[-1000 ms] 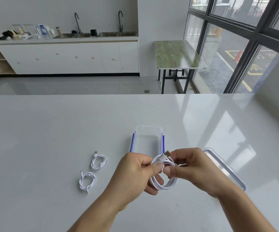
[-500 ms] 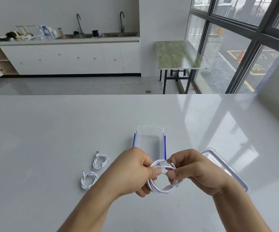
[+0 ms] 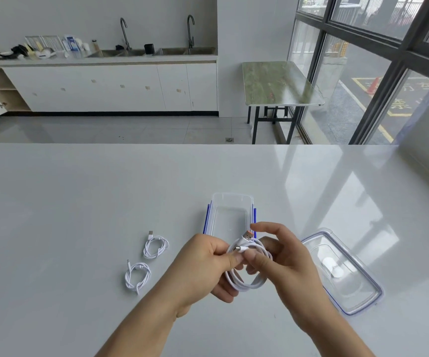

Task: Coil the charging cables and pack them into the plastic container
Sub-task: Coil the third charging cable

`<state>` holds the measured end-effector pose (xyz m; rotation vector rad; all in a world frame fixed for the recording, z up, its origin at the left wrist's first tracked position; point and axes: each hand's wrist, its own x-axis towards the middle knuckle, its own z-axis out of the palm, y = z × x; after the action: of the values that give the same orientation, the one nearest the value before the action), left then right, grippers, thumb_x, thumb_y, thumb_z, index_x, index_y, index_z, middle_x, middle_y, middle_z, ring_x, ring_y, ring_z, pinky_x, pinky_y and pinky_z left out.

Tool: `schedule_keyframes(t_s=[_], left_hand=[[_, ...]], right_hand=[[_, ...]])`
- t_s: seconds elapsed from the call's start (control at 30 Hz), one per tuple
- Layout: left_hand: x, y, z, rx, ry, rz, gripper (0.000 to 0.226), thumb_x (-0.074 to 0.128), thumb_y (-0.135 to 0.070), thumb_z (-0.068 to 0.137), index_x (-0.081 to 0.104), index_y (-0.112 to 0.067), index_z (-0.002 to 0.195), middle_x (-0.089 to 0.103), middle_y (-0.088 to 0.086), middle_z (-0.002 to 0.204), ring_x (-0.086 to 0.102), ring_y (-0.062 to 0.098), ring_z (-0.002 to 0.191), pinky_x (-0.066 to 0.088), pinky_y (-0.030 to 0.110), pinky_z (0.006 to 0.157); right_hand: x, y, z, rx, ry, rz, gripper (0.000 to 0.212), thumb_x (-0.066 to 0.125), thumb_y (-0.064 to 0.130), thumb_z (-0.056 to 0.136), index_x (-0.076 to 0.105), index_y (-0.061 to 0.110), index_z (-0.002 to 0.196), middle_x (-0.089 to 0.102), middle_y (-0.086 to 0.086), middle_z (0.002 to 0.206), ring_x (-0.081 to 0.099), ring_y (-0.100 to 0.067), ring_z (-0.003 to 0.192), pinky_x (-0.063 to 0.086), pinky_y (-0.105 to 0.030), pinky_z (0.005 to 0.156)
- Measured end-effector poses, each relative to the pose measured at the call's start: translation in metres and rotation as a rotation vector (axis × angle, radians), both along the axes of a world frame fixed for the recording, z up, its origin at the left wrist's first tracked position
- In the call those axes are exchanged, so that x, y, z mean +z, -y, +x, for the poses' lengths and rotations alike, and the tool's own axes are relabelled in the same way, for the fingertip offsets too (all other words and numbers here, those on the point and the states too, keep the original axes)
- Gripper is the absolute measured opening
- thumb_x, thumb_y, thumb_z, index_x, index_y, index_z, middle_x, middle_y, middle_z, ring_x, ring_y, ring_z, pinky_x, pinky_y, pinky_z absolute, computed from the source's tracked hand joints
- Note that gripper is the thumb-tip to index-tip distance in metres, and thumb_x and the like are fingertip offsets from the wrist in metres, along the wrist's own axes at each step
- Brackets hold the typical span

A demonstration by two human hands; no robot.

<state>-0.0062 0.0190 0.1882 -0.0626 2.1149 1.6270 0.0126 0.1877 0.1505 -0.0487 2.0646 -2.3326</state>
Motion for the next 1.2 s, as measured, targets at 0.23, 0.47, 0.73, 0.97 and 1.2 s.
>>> schedule_keyframes(t_s=[0.23,0.47,0.73,0.97,1.2], left_hand=[[0.002,0.003,0.0,0.04,0.025,-0.016,0.026,0.066,-0.017,0.094,0.068,0.004,0.079,0.063,0.014,0.06,0.065,0.035,0.056,0.06,0.047,0.059],[-0.004,0.01,0.003,0.029,0.067,-0.025,0.029,0.066,-0.019,0.094,0.069,0.006,0.08,0.065,0.012,0.058,0.064,0.036,0.054,0.06,0.042,0.053],[-0.025,0.012,0.008,0.073,0.066,-0.001,0.029,0.061,-0.026,0.097,0.068,-0.004,0.08,0.067,0.015,0.06,0.064,0.029,0.055,0.059,0.04,0.058],[-0.032,0.022,0.009,0.186,0.087,0.139,0.029,0.064,-0.028,0.095,0.066,-0.005,0.076,0.064,0.016,0.058,0.061,0.03,0.054,0.057,0.038,0.056],[-0.037,0.034,0.006,0.216,0.116,0.213,0.028,0.062,-0.024,0.096,0.065,-0.005,0.076,0.061,0.014,0.057,0.061,0.029,0.054,0.057,0.036,0.055]], right_hand=[[-0.007,-0.006,-0.007,-0.029,-0.577,0.674,0.04,0.061,0.025,0.096,0.059,0.04,0.134,0.06,0.012,0.118,0.064,-0.014,0.092,0.055,-0.031,0.072],[-0.002,-0.003,-0.011,0.015,-0.655,0.69,0.02,0.062,0.012,0.096,0.076,0.024,0.101,0.061,0.003,0.131,0.063,-0.018,0.114,0.055,-0.031,0.081],[0.002,0.021,-0.01,-0.023,-0.011,0.314,0.019,0.066,0.012,0.094,0.068,0.029,0.102,0.073,0.007,0.103,0.073,-0.016,0.075,0.052,-0.017,0.063],[-0.009,0.02,-0.012,0.087,0.091,0.299,0.039,0.076,0.022,0.088,0.061,0.038,0.121,0.069,0.019,0.112,0.071,-0.015,0.089,0.058,-0.031,0.078],[-0.014,0.009,-0.014,0.099,0.34,-0.037,0.03,0.075,0.023,0.084,0.075,0.006,0.109,0.073,-0.016,0.095,0.067,-0.026,0.076,0.056,-0.037,0.066]])
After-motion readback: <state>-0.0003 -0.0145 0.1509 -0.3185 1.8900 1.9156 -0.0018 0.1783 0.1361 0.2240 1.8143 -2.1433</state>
